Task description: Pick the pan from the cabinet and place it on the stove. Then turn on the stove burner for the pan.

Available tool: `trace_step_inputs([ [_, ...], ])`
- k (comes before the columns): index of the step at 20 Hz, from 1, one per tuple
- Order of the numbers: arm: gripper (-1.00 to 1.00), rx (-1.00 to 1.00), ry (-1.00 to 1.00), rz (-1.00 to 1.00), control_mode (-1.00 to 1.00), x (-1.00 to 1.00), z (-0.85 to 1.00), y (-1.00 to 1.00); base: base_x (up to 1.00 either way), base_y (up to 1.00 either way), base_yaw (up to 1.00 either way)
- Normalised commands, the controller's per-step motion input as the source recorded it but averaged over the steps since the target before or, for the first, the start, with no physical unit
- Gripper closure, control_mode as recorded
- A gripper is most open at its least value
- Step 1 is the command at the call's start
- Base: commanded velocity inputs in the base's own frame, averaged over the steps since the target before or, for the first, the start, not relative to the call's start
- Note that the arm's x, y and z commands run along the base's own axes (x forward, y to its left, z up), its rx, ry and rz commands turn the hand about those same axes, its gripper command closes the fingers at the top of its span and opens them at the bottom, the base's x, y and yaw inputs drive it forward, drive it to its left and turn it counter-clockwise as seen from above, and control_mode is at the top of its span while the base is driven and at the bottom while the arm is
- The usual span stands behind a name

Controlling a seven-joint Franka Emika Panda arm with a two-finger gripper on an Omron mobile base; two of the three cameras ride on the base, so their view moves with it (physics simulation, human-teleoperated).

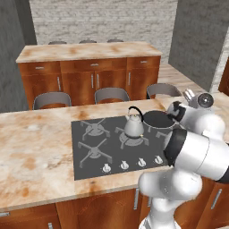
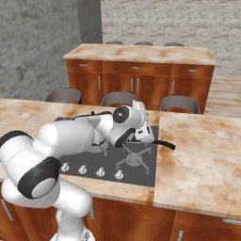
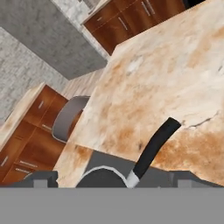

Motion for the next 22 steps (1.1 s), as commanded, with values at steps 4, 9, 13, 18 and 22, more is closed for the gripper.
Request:
trace_step_inputs([
  [4,-1.0,0.1,0.02,0.0,-1.0,-0.56,0.89,0.12,0.0,0.0,0.0],
  [9,-1.0,0.14,0.11,0.02,-1.0,-0.56,0.91,0.08,0.0,0.0,0.0],
  [13,-1.0,0.03,0.16,0.12,-1.0,-0.7,0.54,0.15,0.0,0.0,0.0],
  [18,-1.0,-0.01,0.16,0.22,-1.0,-0.7,0.15,0.1,0.0,0.0,0.0],
  [22,-1.0,-0.08,0.12,0.33,-1.0,-0.68,-0.01,0.19,0.0,0.0,0.0],
])
